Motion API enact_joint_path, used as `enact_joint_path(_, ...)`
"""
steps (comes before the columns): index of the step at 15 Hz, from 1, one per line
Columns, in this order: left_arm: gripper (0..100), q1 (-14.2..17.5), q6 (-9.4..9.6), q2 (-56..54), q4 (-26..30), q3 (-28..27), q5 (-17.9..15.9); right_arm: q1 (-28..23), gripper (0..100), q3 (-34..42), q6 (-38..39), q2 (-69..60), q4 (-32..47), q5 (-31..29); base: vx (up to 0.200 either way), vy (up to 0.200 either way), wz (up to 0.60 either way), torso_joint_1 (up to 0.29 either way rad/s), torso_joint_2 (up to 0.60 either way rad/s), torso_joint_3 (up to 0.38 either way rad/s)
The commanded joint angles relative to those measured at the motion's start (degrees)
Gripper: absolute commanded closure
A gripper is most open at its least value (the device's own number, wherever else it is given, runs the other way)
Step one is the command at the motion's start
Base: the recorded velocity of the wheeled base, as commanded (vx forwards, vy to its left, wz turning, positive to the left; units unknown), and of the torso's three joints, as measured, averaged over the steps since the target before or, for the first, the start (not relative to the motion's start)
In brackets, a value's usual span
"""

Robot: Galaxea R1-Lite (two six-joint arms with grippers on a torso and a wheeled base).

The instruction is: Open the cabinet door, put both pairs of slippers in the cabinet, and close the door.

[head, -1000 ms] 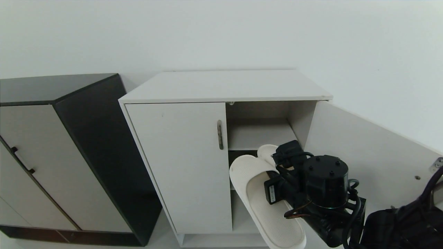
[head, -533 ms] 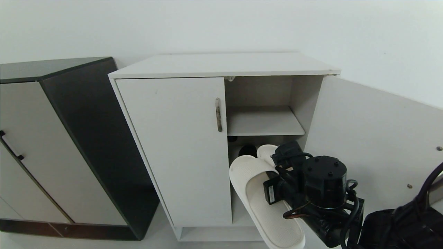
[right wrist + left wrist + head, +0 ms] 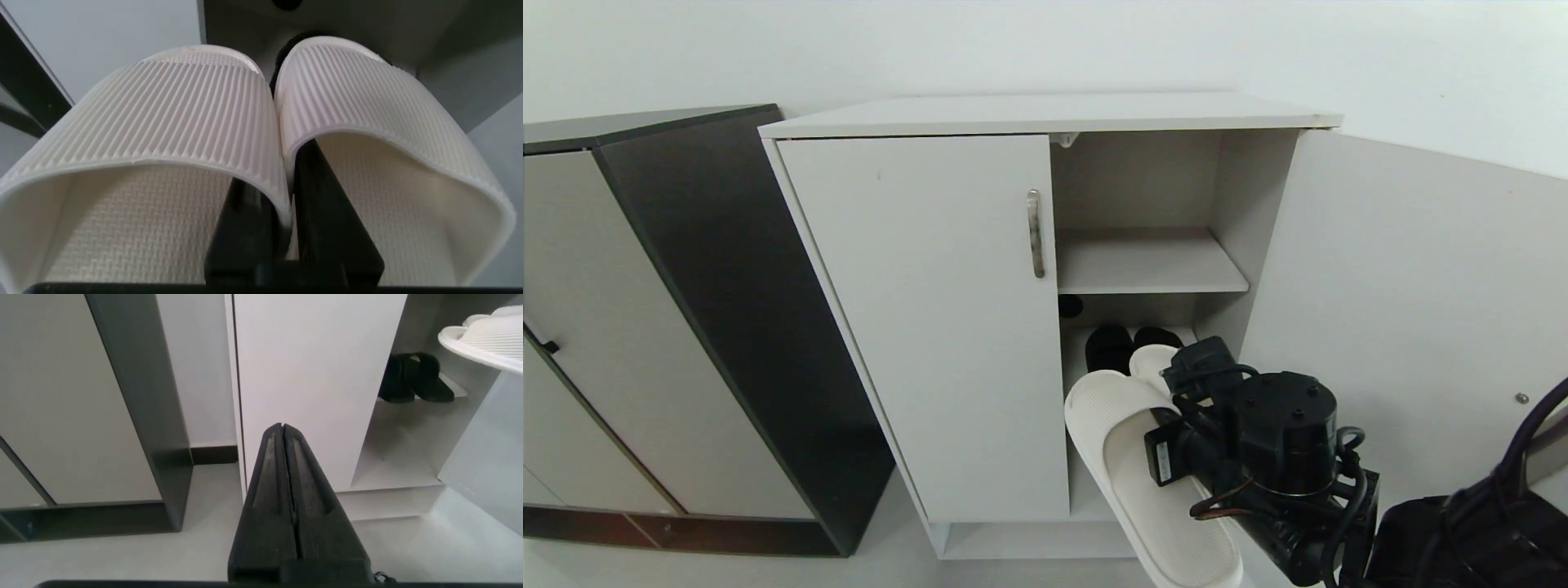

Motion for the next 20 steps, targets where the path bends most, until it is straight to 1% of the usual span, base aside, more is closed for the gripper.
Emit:
enact_joint_path(1, 100, 0.0, 0.02, 0.1, 0.0, 0.0, 0.0, 0.1, 100, 0.0, 0.0, 0.4, 0.0, 0.0, 0.0, 0.0, 0.0, 0.0, 0.0, 0.0)
enact_joint_path(2, 100, 0.0, 0.02, 0.1, 0.0, 0.0, 0.0, 0.0, 100, -0.1, 0.0, 0.4, -0.1, 0.1, 0.0, 0.0, 0.0, 0.0, 0.0, 0.0)
enact_joint_path(4, 100, 0.0, 0.02, 0.1, 0.0, 0.0, 0.0, 0.0, 100, -0.1, 0.0, 0.4, -0.2, 0.1, 0.0, 0.0, -0.6, -0.002, 0.01, 0.002)
enact_joint_path(16, 100, 0.0, -0.07, 0.1, 0.0, 0.0, 0.0, 0.1, 100, -0.1, 0.0, 0.9, -0.3, 0.3, 0.0, 0.0, 0.0, 0.0, 0.0, 0.0)
enact_joint_path(18, 100, 0.0, -0.07, 0.1, 0.0, 0.0, 0.0, -0.1, 100, -0.3, -0.2, 1.3, -1.9, 0.1, 0.0, 0.0, 0.0, 0.0, 0.0, 0.0)
enact_joint_path(19, 100, -0.1, -0.07, 0.1, 0.0, 0.0, 0.0, -0.1, 100, -2.4, -1.0, 2.3, -1.6, -1.5, 0.0, 0.0, 0.0, 0.0, 0.0, 0.0)
enact_joint_path(20, 100, 0.0, -0.07, 0.1, 0.0, 0.0, 0.0, 0.1, 100, -5.1, -1.2, 3.6, -0.4, -7.3, 0.0, 0.0, 0.0, 0.0, 0.0, 0.0)
